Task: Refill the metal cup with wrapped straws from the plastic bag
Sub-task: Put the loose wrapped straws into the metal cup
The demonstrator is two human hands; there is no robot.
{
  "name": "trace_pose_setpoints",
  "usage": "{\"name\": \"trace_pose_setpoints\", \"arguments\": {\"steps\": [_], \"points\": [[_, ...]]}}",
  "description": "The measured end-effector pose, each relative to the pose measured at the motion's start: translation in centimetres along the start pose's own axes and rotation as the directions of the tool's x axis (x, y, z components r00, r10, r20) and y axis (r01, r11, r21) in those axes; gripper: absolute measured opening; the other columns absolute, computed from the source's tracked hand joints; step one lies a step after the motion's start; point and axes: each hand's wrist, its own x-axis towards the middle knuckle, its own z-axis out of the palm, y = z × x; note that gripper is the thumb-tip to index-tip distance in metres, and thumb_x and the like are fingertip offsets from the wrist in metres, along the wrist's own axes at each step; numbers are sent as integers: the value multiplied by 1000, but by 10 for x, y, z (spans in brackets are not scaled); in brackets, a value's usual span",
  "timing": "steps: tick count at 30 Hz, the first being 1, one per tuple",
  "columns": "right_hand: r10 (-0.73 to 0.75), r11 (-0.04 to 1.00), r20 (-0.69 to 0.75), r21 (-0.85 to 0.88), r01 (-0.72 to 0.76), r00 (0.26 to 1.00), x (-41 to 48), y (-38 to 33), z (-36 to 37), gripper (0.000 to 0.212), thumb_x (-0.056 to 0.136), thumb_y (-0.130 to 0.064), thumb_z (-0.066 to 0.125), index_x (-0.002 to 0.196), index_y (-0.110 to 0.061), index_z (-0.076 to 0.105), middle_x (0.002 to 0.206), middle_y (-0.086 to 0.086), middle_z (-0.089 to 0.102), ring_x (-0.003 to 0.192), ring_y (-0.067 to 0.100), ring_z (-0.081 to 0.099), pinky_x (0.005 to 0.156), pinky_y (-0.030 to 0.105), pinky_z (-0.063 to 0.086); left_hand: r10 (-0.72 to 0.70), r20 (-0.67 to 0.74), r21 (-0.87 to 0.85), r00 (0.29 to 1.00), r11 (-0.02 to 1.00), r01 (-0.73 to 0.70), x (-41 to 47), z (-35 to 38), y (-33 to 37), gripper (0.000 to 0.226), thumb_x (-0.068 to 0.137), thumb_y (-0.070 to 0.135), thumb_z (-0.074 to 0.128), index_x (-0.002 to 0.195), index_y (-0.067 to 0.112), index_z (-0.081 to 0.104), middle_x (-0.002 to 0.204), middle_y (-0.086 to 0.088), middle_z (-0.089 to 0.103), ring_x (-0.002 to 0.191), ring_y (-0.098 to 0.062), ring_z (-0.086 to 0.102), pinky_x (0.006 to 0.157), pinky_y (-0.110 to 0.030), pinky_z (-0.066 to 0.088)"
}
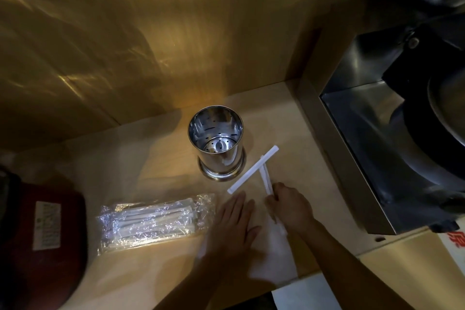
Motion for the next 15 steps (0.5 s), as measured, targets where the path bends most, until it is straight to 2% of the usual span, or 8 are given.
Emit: {"name": "trace_pose_setpoints", "arguments": {"steps": [5,8,10,12,15], "points": [[0,992,-4,125,0,1000,-3,1,-12,21,89,-27,49,89,-9,59,92,13,67,83,28,63,76,41,53,1,-69,10,998,1000,0,0,6,2,51,85,47,41,118,13,62,126,-13,62,117,-27,58,95,-41,48],[-10,976,29,217,3,1000,-6,1,-25,18,87,-25,54,86,-8,59,88,12,67,79,28,64,74,44,55,10,-118,36,993,999,-6,-3,13,3,50,88,45,41,122,13,58,130,-13,59,121,-26,54,104,-40,36],[-23,948,49,318,6,999,-8,-3,-34,13,87,-19,56,98,-13,59,92,7,65,81,25,64,70,38,56,21,-132,34,991,999,-17,-4,15,2,50,88,45,42,124,12,56,132,-13,58,123,-26,53,106,-40,31],[-16,885,54,466,-11,998,-12,-8,-45,24,84,-8,57,106,-16,62,91,5,63,78,20,64,60,28,53,27,-137,38,990,999,-22,-4,16,1,50,88,45,43,124,12,56,131,-13,58,124,-26,52,107,-40,32],[-26,780,56,625,-15,998,-18,-15,-64,16,83,0,57,87,-8,71,62,-4,65,51,4,60,41,15,43,26,-137,14,990,1000,-24,-3,16,0,51,87,43,45,124,11,57,130,-15,58,122,-28,53,106,-40,31]]}}
